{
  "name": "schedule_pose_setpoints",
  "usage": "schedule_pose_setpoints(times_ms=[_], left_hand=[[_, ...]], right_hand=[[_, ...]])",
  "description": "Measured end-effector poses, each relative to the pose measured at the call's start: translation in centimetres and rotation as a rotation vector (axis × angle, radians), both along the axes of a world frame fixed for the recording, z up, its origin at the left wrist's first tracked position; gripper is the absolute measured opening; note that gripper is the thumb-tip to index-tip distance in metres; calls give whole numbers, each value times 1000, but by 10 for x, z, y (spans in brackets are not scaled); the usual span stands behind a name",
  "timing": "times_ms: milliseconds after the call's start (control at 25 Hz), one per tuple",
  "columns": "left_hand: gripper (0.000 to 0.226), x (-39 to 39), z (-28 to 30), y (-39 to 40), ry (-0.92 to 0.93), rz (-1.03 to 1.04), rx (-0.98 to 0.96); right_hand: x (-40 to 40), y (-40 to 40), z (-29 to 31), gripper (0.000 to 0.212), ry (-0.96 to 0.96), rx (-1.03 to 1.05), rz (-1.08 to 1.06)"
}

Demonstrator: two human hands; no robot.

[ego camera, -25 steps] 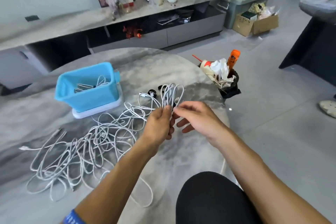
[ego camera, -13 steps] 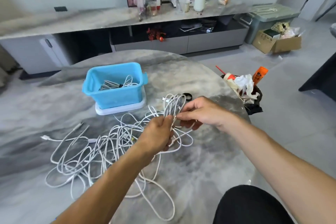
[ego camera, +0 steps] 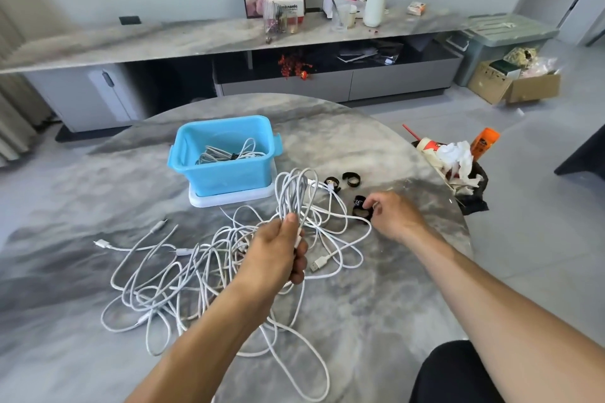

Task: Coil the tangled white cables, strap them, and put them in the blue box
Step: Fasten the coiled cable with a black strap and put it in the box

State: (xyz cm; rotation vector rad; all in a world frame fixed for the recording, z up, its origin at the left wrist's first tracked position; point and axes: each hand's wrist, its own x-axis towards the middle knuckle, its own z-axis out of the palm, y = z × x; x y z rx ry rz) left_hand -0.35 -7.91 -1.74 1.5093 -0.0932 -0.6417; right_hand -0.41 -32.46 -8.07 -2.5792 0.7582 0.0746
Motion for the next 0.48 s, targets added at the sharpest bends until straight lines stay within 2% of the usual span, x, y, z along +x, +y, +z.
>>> schedule_pose_setpoints(times_ms=[200,360,480], left_hand=[[33,2,2,0,-5,14,-27],[33,2,4,-2,-9,12,-36],[33,1,6,-2,-13,15,-38]], right_hand=[[5,0,-7,22,18,-69,75],[5,-1,-6,11,-104,144,-18],[2,0,-4,6,-137,158,-17]])
